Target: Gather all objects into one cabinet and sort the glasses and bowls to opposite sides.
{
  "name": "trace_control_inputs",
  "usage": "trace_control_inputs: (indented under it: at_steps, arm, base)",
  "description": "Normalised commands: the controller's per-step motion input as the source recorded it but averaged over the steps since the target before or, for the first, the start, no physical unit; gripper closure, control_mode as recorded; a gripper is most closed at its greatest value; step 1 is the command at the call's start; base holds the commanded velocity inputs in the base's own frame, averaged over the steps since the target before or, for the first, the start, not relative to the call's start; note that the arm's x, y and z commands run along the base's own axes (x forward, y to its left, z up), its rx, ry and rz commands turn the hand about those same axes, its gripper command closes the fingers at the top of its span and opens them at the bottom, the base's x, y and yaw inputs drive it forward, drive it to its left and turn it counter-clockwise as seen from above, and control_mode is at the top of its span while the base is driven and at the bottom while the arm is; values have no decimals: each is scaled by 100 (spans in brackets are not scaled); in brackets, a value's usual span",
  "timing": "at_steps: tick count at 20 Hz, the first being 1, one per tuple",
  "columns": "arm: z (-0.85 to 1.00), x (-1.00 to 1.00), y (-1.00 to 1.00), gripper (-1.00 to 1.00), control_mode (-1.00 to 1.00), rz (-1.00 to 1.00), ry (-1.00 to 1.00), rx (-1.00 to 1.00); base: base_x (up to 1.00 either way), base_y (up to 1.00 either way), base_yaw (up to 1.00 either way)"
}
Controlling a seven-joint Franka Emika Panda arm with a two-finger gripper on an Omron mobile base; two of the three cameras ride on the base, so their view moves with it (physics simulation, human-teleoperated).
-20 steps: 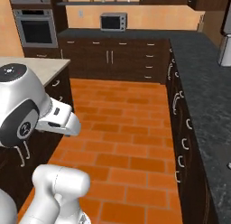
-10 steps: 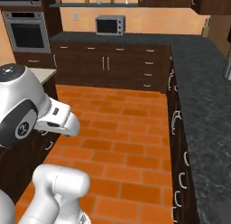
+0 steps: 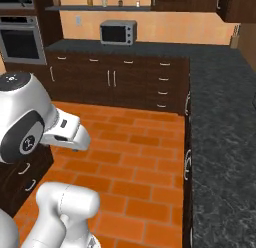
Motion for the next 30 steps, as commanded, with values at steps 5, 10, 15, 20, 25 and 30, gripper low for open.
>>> trace_control_inputs:
  at_steps: [5, 10, 15, 20, 25, 30]
  arm:
    - [0, 0, 0, -100, 100, 0, 0, 0]
    - [0, 0, 0, -100, 100, 0, 0, 0]
    - [0, 0, 0, -100, 100, 0, 0, 0]
    - [0, 0, 0, -100, 100, 0, 0, 0]
    - [0, 0, 0, -100, 100, 0, 0, 0]
    - [0, 0, 0, -100, 100, 0, 0, 0]
  base:
    - [100, 0, 2]
    - [100, -4, 0]
    - [100, -8, 0]
    - [100, -3, 0]
    - [100, -1, 0]
    - [100, -4, 0]
